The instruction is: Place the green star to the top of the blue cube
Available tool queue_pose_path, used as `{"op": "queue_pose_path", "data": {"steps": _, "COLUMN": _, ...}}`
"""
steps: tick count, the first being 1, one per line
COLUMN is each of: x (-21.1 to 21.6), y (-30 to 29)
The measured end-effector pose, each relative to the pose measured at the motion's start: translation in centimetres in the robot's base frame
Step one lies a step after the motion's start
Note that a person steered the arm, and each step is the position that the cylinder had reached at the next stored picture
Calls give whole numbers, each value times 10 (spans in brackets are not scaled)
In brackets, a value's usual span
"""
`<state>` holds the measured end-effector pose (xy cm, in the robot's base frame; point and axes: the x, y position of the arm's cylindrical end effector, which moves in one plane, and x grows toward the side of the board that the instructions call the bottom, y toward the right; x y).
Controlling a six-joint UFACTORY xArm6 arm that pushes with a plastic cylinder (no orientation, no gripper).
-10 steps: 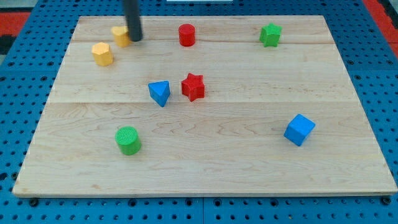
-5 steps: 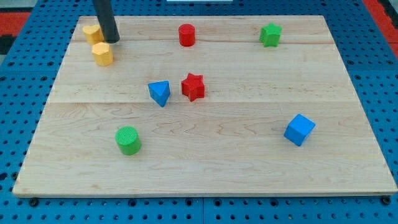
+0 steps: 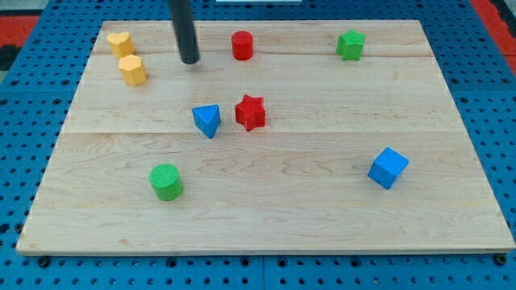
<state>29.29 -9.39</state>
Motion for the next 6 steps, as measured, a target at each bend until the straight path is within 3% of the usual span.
{"op": "queue_pose_path", "data": {"steps": 6, "x": 1, "y": 48}}
